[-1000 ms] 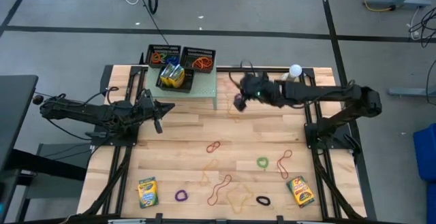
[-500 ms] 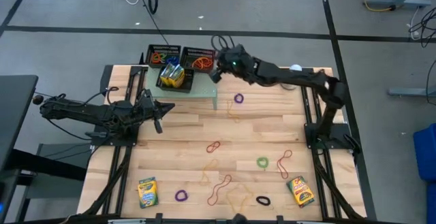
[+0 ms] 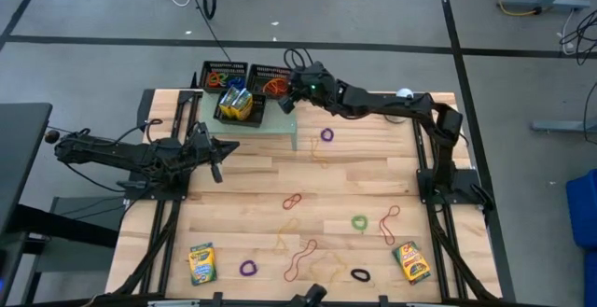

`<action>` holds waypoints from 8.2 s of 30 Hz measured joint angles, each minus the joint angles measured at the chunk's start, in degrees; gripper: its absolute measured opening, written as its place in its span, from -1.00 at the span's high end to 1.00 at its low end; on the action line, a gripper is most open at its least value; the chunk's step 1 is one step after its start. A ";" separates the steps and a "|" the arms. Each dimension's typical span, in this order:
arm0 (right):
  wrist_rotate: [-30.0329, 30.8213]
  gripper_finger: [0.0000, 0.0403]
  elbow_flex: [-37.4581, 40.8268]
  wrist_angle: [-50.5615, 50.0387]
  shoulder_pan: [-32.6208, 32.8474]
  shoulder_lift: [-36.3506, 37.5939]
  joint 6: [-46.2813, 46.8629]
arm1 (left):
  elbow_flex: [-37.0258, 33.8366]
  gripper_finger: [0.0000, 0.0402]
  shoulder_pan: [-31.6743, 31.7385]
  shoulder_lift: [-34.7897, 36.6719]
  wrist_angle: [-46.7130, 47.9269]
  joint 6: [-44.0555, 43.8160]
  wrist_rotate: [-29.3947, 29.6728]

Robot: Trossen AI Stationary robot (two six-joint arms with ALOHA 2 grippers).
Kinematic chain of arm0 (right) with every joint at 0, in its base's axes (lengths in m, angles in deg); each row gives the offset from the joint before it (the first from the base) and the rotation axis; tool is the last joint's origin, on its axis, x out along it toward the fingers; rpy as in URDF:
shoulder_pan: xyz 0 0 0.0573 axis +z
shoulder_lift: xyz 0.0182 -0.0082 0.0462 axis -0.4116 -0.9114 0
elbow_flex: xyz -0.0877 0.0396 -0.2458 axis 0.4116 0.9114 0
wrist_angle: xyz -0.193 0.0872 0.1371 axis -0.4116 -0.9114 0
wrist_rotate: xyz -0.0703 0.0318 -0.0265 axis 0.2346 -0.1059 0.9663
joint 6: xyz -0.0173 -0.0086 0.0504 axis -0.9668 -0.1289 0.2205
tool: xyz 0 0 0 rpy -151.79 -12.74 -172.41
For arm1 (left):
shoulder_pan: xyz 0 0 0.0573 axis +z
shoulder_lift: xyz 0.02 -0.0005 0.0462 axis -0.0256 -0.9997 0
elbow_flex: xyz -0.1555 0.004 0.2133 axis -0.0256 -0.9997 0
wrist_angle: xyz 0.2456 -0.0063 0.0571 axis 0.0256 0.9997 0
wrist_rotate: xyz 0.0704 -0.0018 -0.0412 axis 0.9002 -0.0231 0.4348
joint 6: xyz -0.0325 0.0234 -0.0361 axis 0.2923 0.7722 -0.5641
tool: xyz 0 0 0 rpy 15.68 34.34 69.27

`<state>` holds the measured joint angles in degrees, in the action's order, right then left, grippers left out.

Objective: Pick & Place Office Desk Supplies
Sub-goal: Put the red rubber band into the top right black bin, then put the yellow rubber band into the top right black bin, then put the green spring rubberband into the top left black bin

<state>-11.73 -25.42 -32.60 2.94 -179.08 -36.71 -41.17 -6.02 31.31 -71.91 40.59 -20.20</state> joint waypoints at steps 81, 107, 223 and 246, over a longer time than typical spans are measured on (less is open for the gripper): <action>-8.68 0.83 16.04 -13.02 55.81 -9.01 12.62 | 0.00 0.93 -0.02 0.00 0.00 -0.02 0.02; 9.24 0.98 16.26 -21.22 47.42 16.68 6.20 | 0.00 0.93 0.00 0.02 0.00 -0.02 0.02; 6.28 0.97 50.82 13.69 31.70 33.64 0.68 | 0.02 0.93 -0.02 0.01 0.00 -0.02 0.03; 7.68 0.91 42.49 -33.44 58.85 31.16 45.48 | 0.02 0.93 0.00 0.00 0.02 -0.02 0.02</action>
<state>-4.05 17.06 -66.04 61.79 -147.92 8.77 -41.15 -6.02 31.31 -71.89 40.57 -20.19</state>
